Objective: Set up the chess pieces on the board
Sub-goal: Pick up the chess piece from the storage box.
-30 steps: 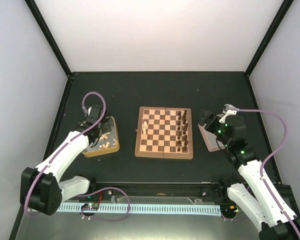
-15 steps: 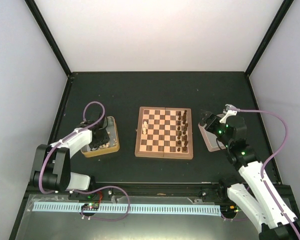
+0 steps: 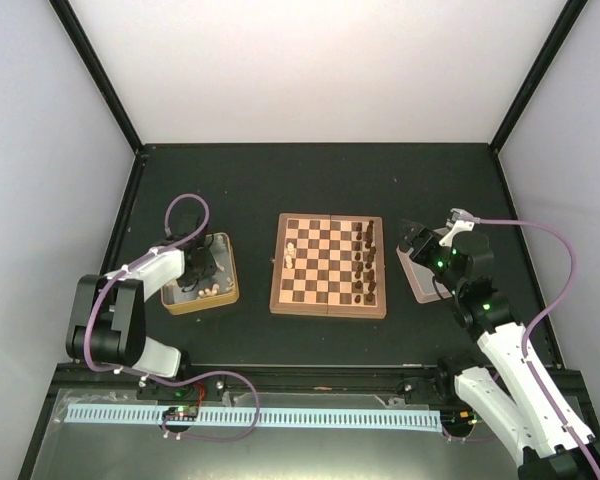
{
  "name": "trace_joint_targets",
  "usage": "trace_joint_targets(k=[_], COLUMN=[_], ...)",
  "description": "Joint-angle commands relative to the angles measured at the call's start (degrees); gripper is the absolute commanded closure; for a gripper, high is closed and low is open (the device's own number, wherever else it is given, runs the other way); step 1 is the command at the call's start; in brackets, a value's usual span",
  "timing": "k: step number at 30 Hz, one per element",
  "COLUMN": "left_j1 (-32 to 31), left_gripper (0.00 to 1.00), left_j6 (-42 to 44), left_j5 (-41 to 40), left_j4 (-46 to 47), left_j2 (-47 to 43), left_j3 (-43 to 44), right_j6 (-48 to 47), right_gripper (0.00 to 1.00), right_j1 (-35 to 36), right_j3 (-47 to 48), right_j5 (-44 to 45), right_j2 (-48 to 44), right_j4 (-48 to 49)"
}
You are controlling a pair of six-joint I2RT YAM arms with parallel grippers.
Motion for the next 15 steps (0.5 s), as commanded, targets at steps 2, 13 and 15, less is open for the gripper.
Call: trace_joint_targets(k=[2, 13, 15], left_j1=[0.69, 0.71, 0.69], left_gripper=[0.66, 0.67, 0.67], left_j6=[0.32, -1.33, -1.97], left_j5=[0.06, 5.22, 6.22], left_j4=[1.41, 4.25, 5.08], left_j2=[0.55, -5.07, -4.95], left_j3=[3.55, 1.83, 1.55], right_j6=[0.17, 0.13, 0.15], right_gripper=[0.16, 0.16, 0.16], right_j1=[-0.28, -0.32, -0.31], right_j3=[0.48, 0.53, 0.53], right_j5=[0.09, 0.04, -0.09], right_j2=[0.17, -0.04, -0.09], right_j4=[0.38, -0.37, -0.36])
